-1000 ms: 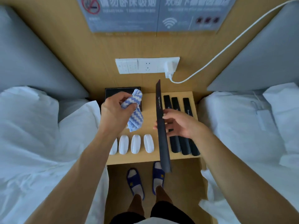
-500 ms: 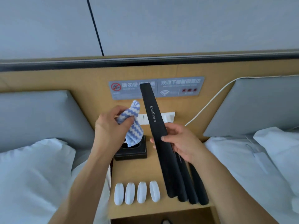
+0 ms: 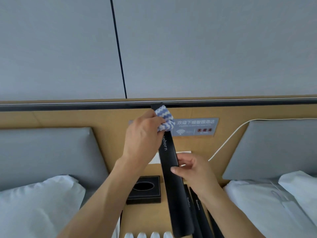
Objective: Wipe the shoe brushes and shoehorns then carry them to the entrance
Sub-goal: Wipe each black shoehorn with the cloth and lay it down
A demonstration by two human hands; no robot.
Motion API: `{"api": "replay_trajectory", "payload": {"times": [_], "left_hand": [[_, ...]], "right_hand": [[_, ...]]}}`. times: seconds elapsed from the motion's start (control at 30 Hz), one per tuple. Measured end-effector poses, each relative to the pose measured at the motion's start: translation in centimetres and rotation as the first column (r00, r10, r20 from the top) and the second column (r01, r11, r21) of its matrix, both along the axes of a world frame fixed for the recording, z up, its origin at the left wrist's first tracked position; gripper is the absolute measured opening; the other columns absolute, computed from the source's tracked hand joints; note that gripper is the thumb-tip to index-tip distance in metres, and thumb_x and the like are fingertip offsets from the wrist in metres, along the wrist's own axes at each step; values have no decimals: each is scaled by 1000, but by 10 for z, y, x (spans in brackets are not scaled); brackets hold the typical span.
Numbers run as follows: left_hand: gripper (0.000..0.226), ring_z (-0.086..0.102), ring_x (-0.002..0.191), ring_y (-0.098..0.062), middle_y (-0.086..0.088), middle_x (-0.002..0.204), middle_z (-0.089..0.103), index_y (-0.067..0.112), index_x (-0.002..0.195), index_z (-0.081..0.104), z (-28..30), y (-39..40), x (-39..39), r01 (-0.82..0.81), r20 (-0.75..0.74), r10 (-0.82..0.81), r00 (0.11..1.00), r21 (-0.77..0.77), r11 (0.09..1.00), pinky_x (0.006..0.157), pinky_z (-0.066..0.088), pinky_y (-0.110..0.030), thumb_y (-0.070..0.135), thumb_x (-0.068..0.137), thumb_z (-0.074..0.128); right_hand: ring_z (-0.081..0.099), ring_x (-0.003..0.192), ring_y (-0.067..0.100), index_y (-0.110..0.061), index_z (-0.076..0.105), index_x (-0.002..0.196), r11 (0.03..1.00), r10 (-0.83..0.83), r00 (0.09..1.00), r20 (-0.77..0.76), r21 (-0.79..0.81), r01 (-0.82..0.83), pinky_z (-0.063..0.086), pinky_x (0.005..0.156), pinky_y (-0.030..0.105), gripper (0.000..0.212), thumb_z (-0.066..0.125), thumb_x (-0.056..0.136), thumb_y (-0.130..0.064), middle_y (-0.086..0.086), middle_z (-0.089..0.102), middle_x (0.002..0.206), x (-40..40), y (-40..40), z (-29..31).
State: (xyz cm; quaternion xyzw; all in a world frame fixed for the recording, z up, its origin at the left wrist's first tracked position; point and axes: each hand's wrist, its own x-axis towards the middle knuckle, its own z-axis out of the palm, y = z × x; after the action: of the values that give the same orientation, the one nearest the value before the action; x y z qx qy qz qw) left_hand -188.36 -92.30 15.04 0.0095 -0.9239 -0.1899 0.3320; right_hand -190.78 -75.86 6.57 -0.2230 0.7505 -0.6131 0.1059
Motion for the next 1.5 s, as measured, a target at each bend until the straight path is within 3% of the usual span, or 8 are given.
{"api": "replay_trajectory", "payload": {"times": [0.27,0.47,0.67,0.77,0.93,1.07,1.27,1.5], "left_hand": [[17,51,78,-23,-1,75,62,12,81,79,-11,29,-1,11,19,-9,1000,-118,993,62,33,-29,0,69,75],[14,52,71,-22,1,69,60,15,73,77,-16,33,2,20,9,-19,1000,-148,989,62,38,-32,5,64,81],[11,52,70,-22,1,70,60,14,72,74,0,26,-6,-13,-20,10,1000,-125,992,60,37,-31,4,71,70],[13,55,78,-26,-3,78,62,16,82,75,23,15,-21,-80,-34,76,997,-130,988,62,38,-32,12,81,63],[22,58,88,-33,-8,92,61,14,94,74,64,-1,-49,-213,-79,205,976,-102,972,64,40,-34,27,92,57],[21,60,91,-33,-8,97,60,16,100,73,77,5,-60,-205,-94,197,976,-80,976,64,36,-31,25,92,56],[19,59,84,-29,-2,90,52,17,101,70,50,38,-52,-116,-45,110,993,-151,982,60,37,-33,25,93,55],[16,58,87,-23,1,91,55,19,95,70,19,48,-42,-35,55,42,998,-129,991,60,33,-30,18,90,54]], "right_hand": [[72,84,1,-42,78,89,990,-144,987,-73,-12,144,55,74,18,38,75,83,-5,-16,78,88,-12,1,6],[72,83,2,-31,77,96,987,-159,983,-89,-17,158,53,70,17,26,75,85,-8,-16,77,88,-19,4,9],[72,89,1,-30,76,104,991,-136,974,-179,-27,133,54,80,14,28,73,87,-7,-16,77,94,-17,3,8],[70,83,1,-35,73,88,992,-117,955,-271,8,124,50,74,8,27,74,87,-9,-18,75,84,-12,3,9],[68,75,3,-21,67,75,989,-116,931,-347,45,140,48,67,9,16,75,86,-12,-12,71,75,-7,-1,11],[70,84,6,-16,73,90,990,-134,947,-292,12,144,55,76,19,5,73,88,-12,-7,75,84,-9,-4,17],[72,90,10,-23,76,106,958,-271,950,-158,-140,250,58,88,37,25,73,87,-7,-7,78,92,-18,-7,29],[74,99,19,-21,73,109,882,-179,966,187,-405,241,57,78,24,33,65,91,6,0,79,101,-27,-3,32]]}}
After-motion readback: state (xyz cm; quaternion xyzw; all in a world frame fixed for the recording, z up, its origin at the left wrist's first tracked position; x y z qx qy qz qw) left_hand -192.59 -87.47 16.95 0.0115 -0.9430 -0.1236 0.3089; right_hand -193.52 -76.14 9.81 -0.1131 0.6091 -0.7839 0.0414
